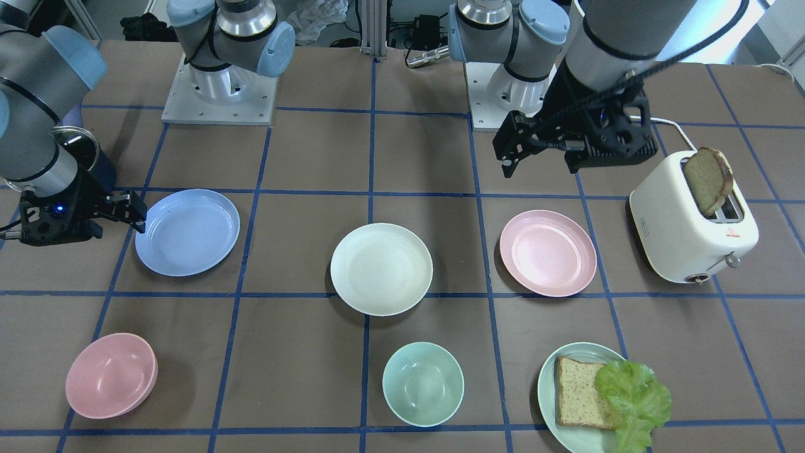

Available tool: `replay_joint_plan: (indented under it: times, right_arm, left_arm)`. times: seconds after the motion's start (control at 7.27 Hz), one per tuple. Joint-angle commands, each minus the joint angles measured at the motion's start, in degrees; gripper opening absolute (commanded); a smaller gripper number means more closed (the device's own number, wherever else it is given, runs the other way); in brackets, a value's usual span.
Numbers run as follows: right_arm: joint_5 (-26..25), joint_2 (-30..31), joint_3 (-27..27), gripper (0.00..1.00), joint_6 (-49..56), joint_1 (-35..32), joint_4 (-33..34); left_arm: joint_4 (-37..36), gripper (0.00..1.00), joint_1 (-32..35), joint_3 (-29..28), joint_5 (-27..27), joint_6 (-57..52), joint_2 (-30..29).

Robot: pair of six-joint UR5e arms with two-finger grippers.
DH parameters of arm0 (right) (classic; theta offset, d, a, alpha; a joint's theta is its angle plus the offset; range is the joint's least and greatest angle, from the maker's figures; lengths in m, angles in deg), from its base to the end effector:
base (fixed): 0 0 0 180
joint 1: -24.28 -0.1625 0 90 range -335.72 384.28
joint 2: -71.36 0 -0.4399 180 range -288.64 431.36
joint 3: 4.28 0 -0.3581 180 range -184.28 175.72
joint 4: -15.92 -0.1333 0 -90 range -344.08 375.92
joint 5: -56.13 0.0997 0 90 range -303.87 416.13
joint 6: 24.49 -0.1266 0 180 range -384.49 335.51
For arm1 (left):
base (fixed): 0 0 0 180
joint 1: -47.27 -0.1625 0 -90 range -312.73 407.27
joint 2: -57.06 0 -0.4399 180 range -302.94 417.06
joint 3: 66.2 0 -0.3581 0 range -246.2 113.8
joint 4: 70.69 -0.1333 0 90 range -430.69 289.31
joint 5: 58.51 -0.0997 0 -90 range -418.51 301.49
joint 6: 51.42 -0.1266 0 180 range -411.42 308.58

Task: Stack three plates with pink and blue
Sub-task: 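Lower the left gripper to the pink plate while the right reaches the blue plate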

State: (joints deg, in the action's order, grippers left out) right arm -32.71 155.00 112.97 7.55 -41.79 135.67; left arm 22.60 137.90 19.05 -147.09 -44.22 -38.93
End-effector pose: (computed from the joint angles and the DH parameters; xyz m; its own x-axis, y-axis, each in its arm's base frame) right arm -0.0534 -0.4554 0.2685 -0.9889 -0.1390 -0.0528 -0.1415 0.9889 0.0463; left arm -0.1419 -0.4918 0.4582 -0.9931 -0.1160 0.0146 -0.1144 0.9901 0.0815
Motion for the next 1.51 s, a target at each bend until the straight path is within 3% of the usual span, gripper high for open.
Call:
replay_joint_plan:
  times: [0.0, 0.41, 0.69, 0.83, 0.96, 1.1, 1.38]
  right_arm:
    - [-0.1, -0.3, 4.4, 0.68, 3.3, 0.2, 6.3]
    - [0.2, -1.8, 5.4, 0.58, 5.2, 2.4, 6.4]
    - [0.2, -3.7, 5.4, 0.53, 6.5, 3.8, 7.6]
    - [0.2, -4.1, 5.4, 0.49, 6.3, 3.8, 7.9]
    - [0.2, -4.7, 5.4, 0.48, 6.0, 4.0, 7.9]
    - [0.3, -5.2, 5.3, 0.44, 6.1, 4.5, 7.9]
    - [0.4, -5.8, 5.4, 0.33, 5.7, 4.5, 7.7]
  left_arm:
    - [-5.9, 1.0, -0.2, 7.8, -0.2, -0.2, -4.4]
    - [-31.9, 1.0, -1.1, 26.1, -3.9, -0.9, -9.0]
    - [-34.9, 0.97, -1.1, 29.2, -10.0, -3.9, -10.0]
    - [-36.0, 0.85, -1.0, 29.4, -9.9, -3.9, -11.0]
    - [-36.9, 0.63, -0.6, 29.7, -9.9, -3.7, -11.4]
    - [-38.9, 0.51, -0.5, 30.8, -9.8, -3.4, -11.5]
    - [-40.5, 0.1, -0.5, 31.3, -9.6, -3.7, -11.6]
